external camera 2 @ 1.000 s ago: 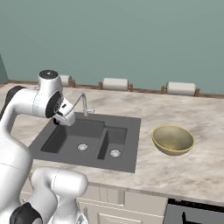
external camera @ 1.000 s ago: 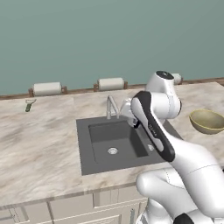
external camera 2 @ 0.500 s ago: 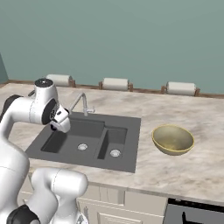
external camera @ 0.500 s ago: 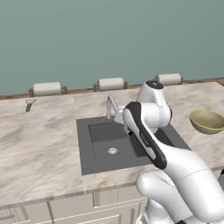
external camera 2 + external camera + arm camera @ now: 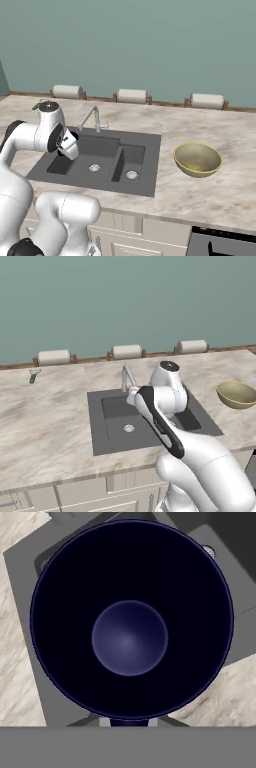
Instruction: Pick the mug and place it in the sink. Pick the bowl and place it in the open cabinet and then close the cabinet.
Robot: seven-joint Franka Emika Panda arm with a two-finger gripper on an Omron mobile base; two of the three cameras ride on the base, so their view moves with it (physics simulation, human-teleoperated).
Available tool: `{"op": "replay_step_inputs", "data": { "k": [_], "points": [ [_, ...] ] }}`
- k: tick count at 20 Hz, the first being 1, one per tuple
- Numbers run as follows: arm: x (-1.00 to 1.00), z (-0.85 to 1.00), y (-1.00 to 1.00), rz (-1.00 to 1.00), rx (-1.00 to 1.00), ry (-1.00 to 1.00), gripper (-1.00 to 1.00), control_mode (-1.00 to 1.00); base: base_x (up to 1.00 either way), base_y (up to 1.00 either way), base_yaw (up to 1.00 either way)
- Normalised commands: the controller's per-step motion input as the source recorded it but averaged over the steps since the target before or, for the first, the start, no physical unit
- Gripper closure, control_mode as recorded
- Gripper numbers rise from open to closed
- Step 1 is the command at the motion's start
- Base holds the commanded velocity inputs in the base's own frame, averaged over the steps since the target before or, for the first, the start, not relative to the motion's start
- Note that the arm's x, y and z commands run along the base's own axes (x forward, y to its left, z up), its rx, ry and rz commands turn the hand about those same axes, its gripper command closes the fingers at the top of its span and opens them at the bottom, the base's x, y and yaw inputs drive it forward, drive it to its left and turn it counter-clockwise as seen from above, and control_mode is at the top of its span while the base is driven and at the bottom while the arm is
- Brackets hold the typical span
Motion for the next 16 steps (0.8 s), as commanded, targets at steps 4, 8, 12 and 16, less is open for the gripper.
{"op": "replay_step_inputs", "data": {
  "k": [4,8,12,16],
  "points": [
    [0.11,-0.25,0.01,-0.01,0.05,0.00,1.00,-1.00,0.00,0.00,0.00],
    [0.26,-0.19,0.00,0.00,0.04,0.00,1.00,-1.00,0.00,0.00,0.00],
    [0.30,-0.17,0.02,0.00,0.00,0.00,1.00,-1.00,0.00,0.00,0.00],
    [0.29,-0.18,0.06,0.00,0.00,0.00,1.00,-1.00,0.00,0.00,0.00]
  ]
}}
